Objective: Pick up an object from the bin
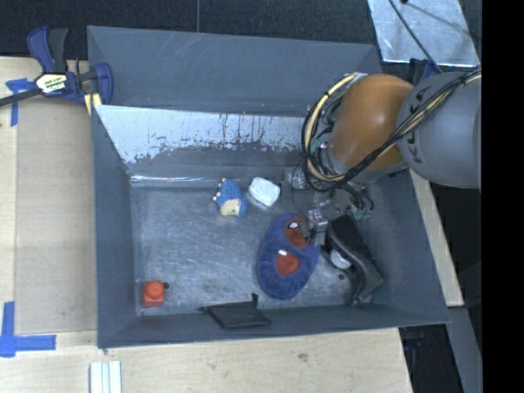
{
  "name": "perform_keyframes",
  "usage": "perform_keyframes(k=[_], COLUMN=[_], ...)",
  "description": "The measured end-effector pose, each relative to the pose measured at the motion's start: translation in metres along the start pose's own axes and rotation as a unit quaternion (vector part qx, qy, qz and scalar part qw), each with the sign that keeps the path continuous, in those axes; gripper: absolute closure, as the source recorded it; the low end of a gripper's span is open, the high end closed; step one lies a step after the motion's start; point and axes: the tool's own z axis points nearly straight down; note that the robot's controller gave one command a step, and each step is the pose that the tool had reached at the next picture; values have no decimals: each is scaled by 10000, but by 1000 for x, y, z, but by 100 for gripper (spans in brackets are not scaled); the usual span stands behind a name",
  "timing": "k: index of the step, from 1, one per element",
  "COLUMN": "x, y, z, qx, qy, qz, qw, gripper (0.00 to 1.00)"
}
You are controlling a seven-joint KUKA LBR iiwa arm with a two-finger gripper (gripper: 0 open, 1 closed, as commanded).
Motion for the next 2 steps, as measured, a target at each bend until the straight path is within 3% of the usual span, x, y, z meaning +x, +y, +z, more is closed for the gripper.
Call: perform_keyframes(k=[1,2], x=[69,65], y=[9,9], z=[0,-1], qx=[-5,10], qy=[34,-10], qz=[-506,-509], qw=[9987,9987], gripper=[0,100])
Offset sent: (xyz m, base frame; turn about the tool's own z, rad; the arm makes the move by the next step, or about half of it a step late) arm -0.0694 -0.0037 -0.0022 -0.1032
